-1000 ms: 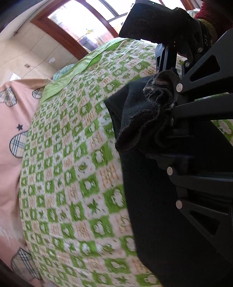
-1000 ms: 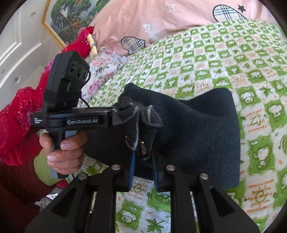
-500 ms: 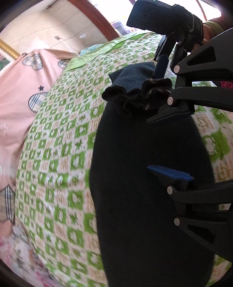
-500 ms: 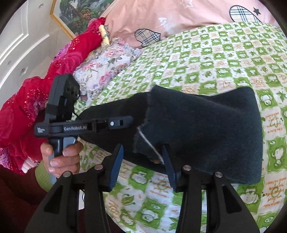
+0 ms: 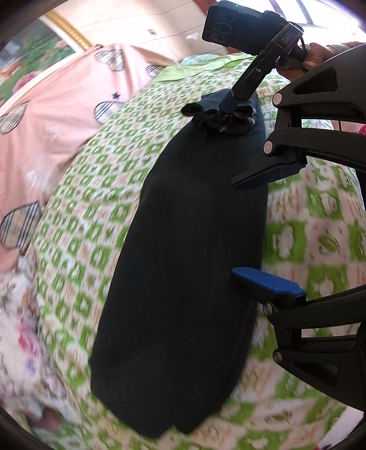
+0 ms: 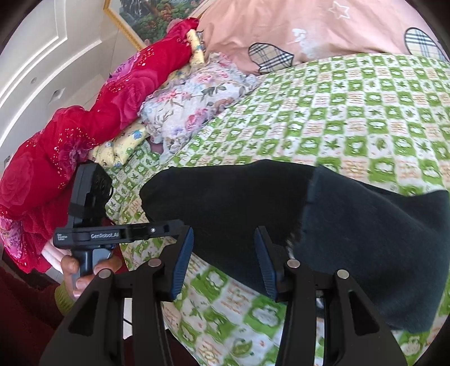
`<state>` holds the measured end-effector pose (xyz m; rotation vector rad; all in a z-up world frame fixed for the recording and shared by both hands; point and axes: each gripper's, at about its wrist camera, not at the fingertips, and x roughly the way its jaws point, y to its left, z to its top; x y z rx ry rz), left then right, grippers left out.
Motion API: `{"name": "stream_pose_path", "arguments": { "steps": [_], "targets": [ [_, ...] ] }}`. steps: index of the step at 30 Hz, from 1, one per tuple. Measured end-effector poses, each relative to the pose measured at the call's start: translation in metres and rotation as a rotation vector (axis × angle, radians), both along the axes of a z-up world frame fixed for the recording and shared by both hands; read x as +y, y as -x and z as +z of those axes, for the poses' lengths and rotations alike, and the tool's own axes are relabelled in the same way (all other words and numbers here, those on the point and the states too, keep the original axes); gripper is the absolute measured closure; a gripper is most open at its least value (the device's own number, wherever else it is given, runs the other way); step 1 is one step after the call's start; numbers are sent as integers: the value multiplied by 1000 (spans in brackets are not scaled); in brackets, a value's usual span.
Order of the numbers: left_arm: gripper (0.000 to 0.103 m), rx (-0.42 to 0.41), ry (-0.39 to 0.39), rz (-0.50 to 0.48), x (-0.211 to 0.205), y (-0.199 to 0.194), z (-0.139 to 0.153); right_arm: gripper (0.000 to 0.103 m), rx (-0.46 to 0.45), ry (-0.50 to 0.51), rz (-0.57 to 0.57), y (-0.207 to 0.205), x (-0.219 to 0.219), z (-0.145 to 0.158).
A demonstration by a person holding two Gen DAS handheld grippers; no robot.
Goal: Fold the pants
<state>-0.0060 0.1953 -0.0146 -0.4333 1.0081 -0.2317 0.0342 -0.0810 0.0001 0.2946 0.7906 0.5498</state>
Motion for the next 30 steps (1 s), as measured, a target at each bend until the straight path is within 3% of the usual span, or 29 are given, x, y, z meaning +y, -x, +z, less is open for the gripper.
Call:
{"name": "stream_pose_path", "arguments": {
  "steps": [14,19,30],
  "targets": [
    [42,40,30,150,53,24,-5,54,-13,33,86,-20,39,4],
    [41,63,44,193,66,24,-7,48,-17,55,121,-30,53,8],
    [41,111,136,285,98,22,-23,47,1,99,188,-60,84,7]
  ]
}}
